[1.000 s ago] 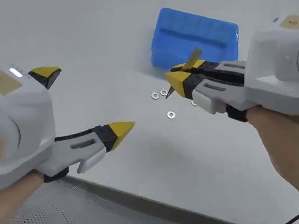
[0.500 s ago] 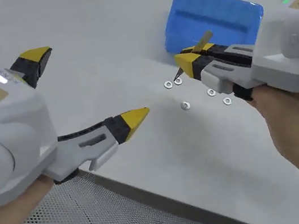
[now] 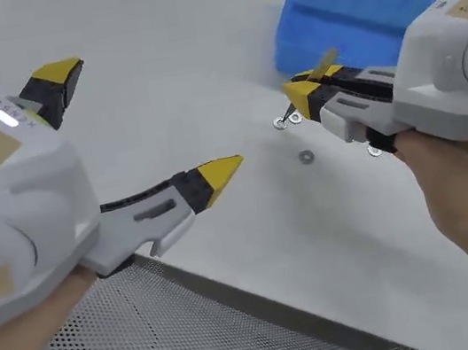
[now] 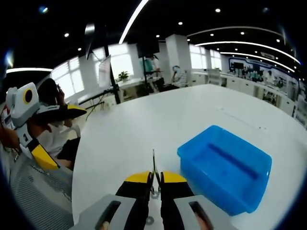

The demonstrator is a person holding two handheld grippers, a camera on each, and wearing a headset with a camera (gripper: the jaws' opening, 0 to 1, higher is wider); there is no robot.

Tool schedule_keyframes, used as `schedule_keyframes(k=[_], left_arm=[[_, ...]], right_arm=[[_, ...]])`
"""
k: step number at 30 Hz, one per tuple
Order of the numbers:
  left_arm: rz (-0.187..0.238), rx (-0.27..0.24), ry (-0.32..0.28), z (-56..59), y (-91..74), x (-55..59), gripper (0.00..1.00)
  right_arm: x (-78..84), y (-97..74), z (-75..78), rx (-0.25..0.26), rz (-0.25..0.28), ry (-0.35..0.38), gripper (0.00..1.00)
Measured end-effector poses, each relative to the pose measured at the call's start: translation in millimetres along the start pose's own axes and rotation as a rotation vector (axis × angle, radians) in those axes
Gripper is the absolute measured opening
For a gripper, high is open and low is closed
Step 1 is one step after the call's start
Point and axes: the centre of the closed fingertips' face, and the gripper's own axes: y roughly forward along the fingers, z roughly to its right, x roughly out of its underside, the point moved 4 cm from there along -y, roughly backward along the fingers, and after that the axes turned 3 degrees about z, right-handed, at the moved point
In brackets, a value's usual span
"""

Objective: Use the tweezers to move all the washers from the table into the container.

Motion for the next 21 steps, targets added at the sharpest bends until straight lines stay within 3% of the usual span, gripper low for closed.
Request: schedule_keyframes(k=[4,8,21], left_arm=[[-0.008,-0.008,-0.017,-2.8,0.7,1.3,0.94],[-0.021,-0.009,-0.026,-3.6,1.3,3.9,0.93],[-0.041,-0.011,0.008,-3.2,3.9,5.9,0.94]], right_arm=[[1.1,4.4,-0.1,0.002,-0.005,-0.003,0.04],[4.3,7.6,0.1,0.007,-0.031,-0.056,0.04],[1.9,11.8,2.0,0.008,-0.026,-0.082,0.03]])
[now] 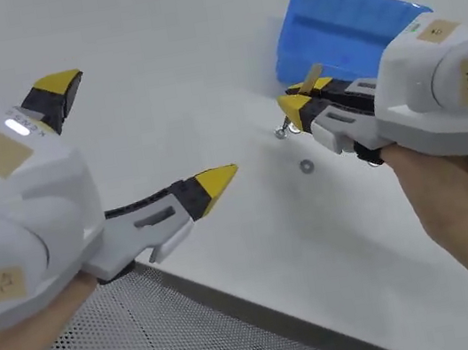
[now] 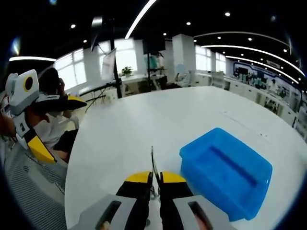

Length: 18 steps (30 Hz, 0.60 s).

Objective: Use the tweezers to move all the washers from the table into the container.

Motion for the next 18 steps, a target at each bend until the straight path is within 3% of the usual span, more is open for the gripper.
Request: schedule_keyframes(k=[6,11,18], left_arm=[[0.017,0.011,-0.003,-0.6,-0.5,-1.5,0.94],[0.020,0.026,0.003,2.3,-1.5,-1.8,0.94],[0.016,0.018,-0.015,-0.1,-2.8,-0.3,0.94]], right_arm=[[-2.0,-0.3,2.2,0.008,-0.028,0.010,0.02],[-8.9,-7.9,-2.9,0.011,-0.025,0.001,0.02],[-20.6,-22.6,-8.3,0.020,0.008,0.054,0.02]])
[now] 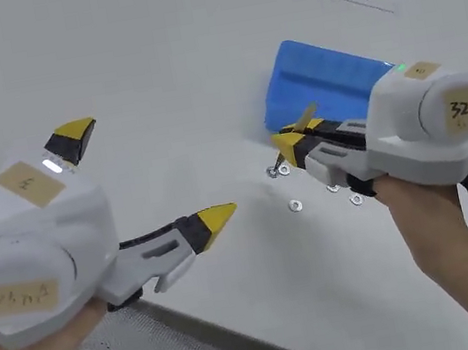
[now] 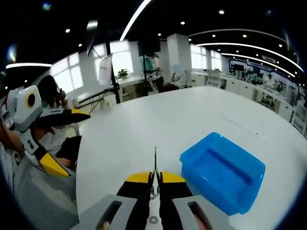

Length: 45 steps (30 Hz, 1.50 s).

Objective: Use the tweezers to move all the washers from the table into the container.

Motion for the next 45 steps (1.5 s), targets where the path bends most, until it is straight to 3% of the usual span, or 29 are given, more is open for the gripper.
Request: schedule_keyframes(k=[13,24,32,36,45], left_arm=[[-0.004,0.009,0.010,2.4,0.0,1.2,0.93],[-0.017,0.005,0.002,0.8,0.2,3.1,0.93],[-0.046,-0.002,0.012,-2.1,1.6,7.1,0.92],[-0.045,-0.005,0.007,-4.0,1.5,7.4,0.92],[-0.055,-0.013,-0.003,-6.5,1.7,9.4,0.91]], right_arm=[[-16.6,-13.3,-1.6,0.020,0.016,-0.024,0.02],[-37.7,-12.3,8.2,0.030,0.070,-0.001,0.02],[-41.6,-7.6,21.2,0.067,0.066,-0.002,0.01],[-44.8,-4.4,29.5,0.089,0.055,-0.068,0.02],[-52.5,6.0,47.9,0.113,0.076,-0.051,0.02]])
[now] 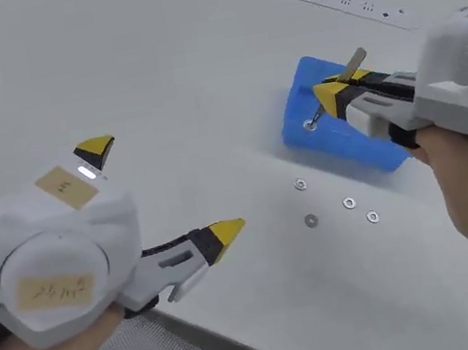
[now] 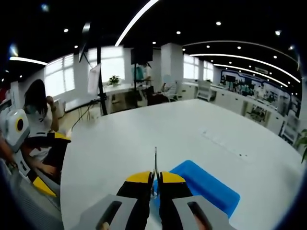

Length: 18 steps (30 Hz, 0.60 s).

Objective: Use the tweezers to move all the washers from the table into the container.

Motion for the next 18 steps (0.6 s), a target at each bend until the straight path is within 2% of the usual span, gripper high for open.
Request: schedule_keyframes(k=[6,18], left_arm=[[-0.010,0.005,0.011,1.7,0.7,1.2,0.91],[-0.036,-0.003,0.019,1.2,1.7,5.3,0.90]], right_arm=[[0.2,11.8,11.9,0.040,0.001,0.021,0.02],[14.3,35.6,24.2,0.068,-0.020,0.040,0.02]])
